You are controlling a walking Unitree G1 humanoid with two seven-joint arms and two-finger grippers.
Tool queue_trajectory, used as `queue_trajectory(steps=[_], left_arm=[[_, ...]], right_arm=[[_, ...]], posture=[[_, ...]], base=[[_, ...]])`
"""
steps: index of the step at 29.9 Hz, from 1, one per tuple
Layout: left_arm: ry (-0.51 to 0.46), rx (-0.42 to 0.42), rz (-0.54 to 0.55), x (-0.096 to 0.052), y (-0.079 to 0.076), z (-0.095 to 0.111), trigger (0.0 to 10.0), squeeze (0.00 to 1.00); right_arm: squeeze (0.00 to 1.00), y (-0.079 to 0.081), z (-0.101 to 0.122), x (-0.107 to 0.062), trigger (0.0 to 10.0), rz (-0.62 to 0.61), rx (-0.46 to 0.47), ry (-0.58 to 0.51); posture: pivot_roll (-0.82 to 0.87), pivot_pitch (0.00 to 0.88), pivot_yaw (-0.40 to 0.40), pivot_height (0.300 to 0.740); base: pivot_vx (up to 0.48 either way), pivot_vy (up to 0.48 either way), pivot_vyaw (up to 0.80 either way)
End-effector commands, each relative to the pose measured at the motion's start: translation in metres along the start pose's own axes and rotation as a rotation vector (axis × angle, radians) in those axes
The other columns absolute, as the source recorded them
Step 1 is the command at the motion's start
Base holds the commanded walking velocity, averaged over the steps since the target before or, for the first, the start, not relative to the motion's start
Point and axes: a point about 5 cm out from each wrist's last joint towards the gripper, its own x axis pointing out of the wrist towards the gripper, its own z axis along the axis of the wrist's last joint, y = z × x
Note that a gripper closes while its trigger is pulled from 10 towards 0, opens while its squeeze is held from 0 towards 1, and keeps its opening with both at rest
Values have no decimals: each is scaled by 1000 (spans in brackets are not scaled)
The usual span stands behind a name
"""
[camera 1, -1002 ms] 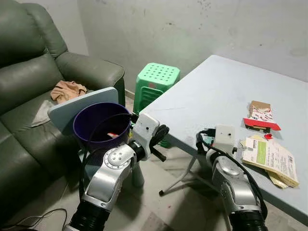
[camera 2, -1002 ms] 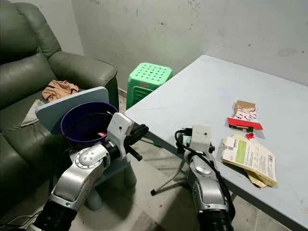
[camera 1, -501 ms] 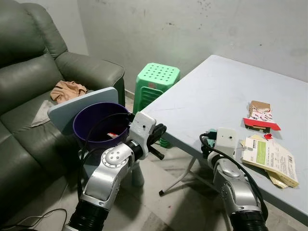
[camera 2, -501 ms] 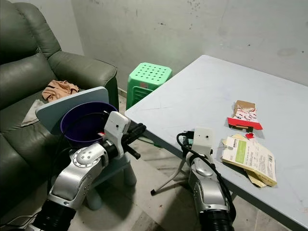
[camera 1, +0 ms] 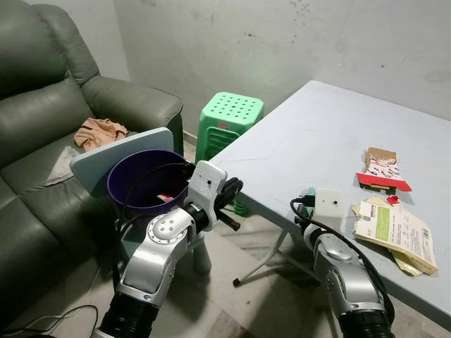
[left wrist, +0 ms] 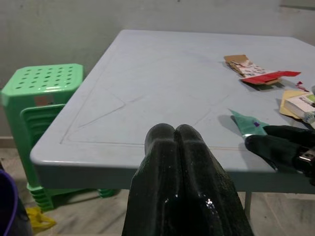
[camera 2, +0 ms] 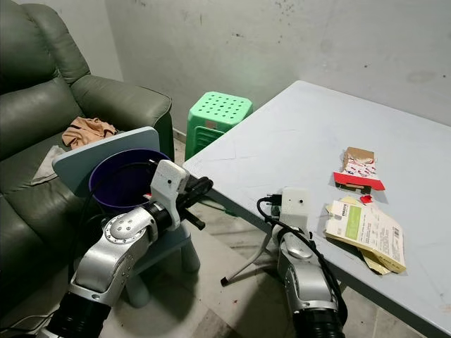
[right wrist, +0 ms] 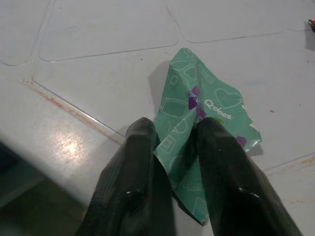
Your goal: Picking trash to rubbish bin
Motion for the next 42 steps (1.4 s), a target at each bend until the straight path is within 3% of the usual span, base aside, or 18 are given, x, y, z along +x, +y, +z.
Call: queue_trajectory(steps=[1,4,11,19,27,28,29,30,31,36,42], left_arm=[[-16,7,-1,1,0,6,10000,0],[-16,8,4,1,1,7,10000,0],[-23,17,29,1,3,7,10000,0],[-25,16,38,2,4,7,10000,0],[-50,-8,138,2,18,11,10000,0],[-50,-6,180,1,24,12,10000,0],[-50,-3,199,1,27,12,10000,0],[-46,-3,223,1,30,12,10000,0],[-41,-3,248,1,34,11,10000,0],[-85,23,387,-7,53,11,10000,0],[-97,11,420,-14,55,1,10000,0]], right_arm=[[0,-4,-3,-1,0,-19,-25,5],[0,-5,0,-1,0,-30,-42,-23],[0,-5,9,-5,0,-23,28,-90],[0,-8,12,-5,0,-41,19,-130],[0,-13,34,-8,0,-60,66,-268],[0,-15,39,-10,4588,-74,84,-299],[0,-16,41,-11,4588,-80,85,-314],[0,-16,44,-12,8980,-78,79,-337],[0,-15,46,-12,10000,-68,70,-359],[0,-12,53,-16,10000,13,40,-439],[0,-11,48,-25,10000,94,-15,-506]], posture=[[-42,0,-51,740],[-44,0,-51,740],[-46,0,-51,740],[-46,0,-51,740],[-45,0,-50,740],[-44,0,-49,740],[-44,0,-49,740],[-44,0,-49,740],[-44,0,-48,740],[-44,0,-46,740],[-37,0,-48,740]], base=[[0,0,0],[0,0,0],[0,0,0],[0,0,0],[0,0,0],[0,0,0],[0,0,0],[0,0,0],[0,0,0],[0,0,0],[0,0,0]])
